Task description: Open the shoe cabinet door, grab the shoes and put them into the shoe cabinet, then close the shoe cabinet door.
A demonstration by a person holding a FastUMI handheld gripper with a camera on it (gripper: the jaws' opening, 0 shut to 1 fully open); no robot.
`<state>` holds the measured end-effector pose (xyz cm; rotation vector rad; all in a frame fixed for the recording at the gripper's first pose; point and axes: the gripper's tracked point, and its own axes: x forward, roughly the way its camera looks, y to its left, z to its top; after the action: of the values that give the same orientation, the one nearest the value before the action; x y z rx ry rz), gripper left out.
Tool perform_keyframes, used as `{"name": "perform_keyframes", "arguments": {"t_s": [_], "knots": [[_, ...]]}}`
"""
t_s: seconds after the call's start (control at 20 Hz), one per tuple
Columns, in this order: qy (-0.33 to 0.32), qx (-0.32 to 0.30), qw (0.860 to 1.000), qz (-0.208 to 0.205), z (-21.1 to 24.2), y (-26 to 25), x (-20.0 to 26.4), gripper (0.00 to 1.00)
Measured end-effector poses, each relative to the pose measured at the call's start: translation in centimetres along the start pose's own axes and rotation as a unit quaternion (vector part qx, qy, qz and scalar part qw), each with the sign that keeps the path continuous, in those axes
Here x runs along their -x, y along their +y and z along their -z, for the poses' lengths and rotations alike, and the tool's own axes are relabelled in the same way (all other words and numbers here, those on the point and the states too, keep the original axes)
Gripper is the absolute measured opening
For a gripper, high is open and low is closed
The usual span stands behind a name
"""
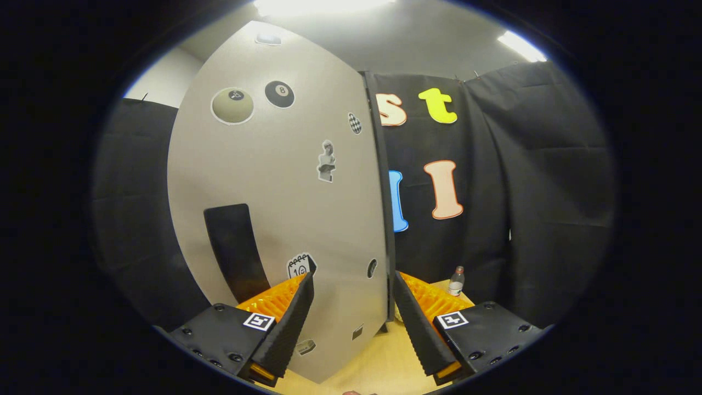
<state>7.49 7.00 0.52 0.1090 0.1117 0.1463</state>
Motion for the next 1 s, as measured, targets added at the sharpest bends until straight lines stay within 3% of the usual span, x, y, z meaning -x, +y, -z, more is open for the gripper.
{"name": "perform_keyframes", "arguments": {"t_s": [0.4,0.7,1.0], "knots": [[0.006,0.02,0.997,-0.08,0.5,8.9,-5.2,0.94],[0.017,0.036,0.993,-0.11,2.2,7.7,-4.2,0.95],[-0.005,0.026,0.994,-0.107,1.0,5.5,-2.6,0.95]]}}
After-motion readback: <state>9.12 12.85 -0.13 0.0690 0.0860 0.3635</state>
